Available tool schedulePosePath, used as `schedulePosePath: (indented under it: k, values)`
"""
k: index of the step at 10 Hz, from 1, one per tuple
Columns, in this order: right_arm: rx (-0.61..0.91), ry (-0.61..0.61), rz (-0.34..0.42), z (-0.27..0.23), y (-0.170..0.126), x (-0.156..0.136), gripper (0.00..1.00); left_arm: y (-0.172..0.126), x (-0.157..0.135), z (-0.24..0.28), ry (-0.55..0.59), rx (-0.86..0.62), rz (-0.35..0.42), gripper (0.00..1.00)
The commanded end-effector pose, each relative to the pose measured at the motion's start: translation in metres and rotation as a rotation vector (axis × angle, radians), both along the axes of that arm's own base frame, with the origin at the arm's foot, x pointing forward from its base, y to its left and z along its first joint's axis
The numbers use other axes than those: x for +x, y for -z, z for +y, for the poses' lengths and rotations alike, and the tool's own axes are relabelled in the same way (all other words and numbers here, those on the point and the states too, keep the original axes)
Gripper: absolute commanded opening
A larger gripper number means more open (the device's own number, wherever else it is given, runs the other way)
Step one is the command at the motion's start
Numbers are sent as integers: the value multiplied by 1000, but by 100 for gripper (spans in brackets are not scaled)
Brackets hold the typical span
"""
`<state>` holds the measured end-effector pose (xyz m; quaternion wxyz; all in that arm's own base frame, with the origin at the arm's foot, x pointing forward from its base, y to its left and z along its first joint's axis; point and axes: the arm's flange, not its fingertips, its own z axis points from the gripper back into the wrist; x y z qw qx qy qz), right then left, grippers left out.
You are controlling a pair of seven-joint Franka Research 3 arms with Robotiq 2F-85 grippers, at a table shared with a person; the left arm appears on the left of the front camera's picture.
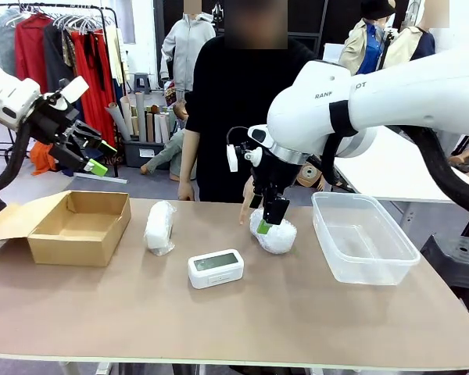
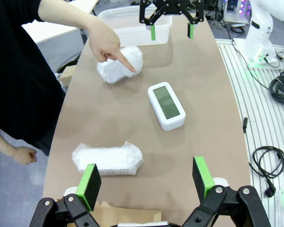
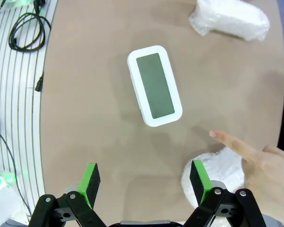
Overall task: Separate and place wrapped and unwrapped clocks.
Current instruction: Pick up the Digital clock indicated by the person.
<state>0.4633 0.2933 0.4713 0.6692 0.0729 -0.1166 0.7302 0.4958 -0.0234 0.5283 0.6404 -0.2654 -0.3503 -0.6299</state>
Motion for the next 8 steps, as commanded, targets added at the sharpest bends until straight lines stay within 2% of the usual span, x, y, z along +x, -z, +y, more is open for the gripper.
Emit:
schedulePosePath:
  k: [1,2,8]
  values:
    - [-1,-38,-23,17,6,-4,100,-1,0,0,0,-1,-2,100]
    - [-29,-27,-45,31,8,-2,100,-1,0,0,0,-1,-2,100]
    - [-114,-168,-62,82,56,5,100,-1,0,0,0,-1,-2,100]
